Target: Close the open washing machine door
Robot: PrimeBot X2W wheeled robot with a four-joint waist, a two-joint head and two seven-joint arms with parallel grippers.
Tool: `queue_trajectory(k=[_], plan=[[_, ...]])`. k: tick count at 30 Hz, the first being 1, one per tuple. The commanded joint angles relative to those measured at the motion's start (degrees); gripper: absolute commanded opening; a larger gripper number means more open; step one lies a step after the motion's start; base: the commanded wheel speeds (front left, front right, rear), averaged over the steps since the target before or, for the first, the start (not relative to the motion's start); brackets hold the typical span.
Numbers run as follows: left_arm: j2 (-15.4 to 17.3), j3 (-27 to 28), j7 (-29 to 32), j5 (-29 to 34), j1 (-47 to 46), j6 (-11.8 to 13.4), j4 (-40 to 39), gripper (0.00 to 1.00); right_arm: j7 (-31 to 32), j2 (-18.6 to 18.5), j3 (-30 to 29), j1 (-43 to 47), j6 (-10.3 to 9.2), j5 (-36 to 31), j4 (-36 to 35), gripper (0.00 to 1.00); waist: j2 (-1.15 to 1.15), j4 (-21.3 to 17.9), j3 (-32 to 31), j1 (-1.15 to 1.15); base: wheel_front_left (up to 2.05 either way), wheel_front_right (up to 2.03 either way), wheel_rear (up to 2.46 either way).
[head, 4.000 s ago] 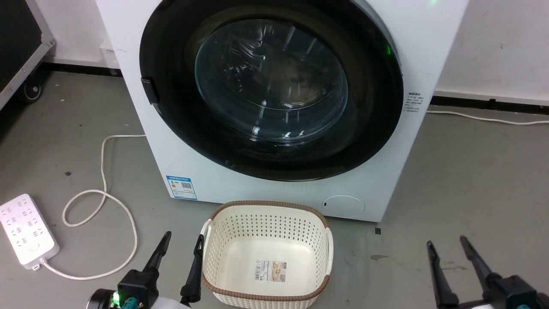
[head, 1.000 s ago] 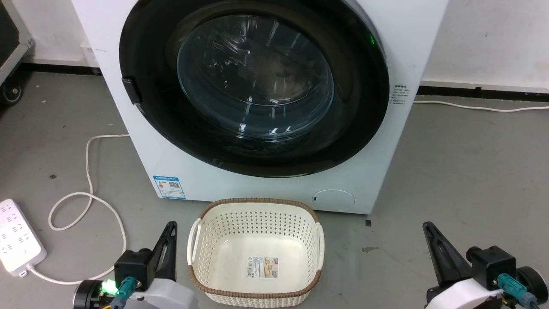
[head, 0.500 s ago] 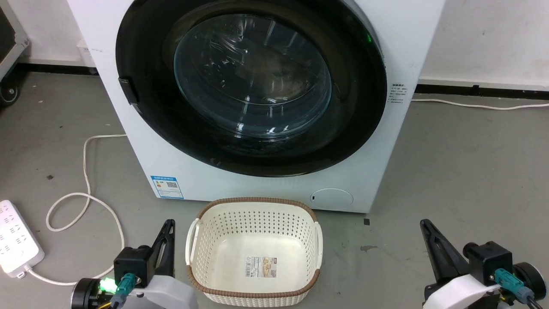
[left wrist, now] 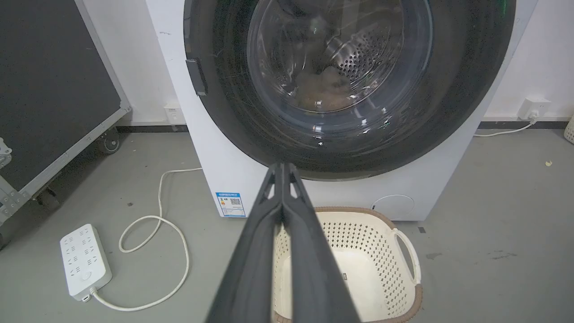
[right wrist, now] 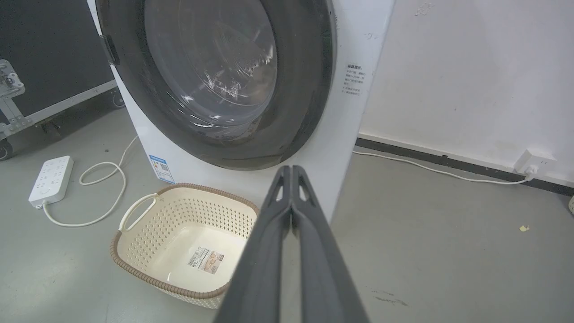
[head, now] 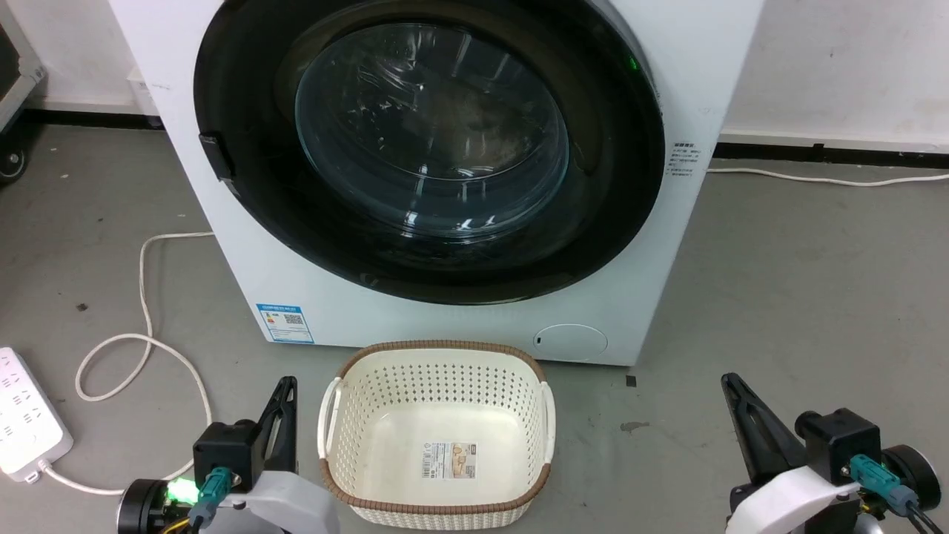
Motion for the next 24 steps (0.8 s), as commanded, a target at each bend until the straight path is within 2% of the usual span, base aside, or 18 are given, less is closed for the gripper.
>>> queue_trajectory(k=[1,24], plan=[[-0.1,0.25,0.29,0.49,-0.86,0.47,-0.51,0.0,0.3,0.28,0.14,-0.74,-0.05,-0.43,-0.53,0.0,0.0,-0.04,0.02,0.0,0.0,0.0,0.0],[-0.13,0.29,0.51,0.58,-0.88,0.58,-0.66,0.0,0.52,0.28,0.2,-0.82,-0.05,-0.43,-0.63,0.0,0.0,-0.09,0.04,0.0,0.0,0.0,0.0]])
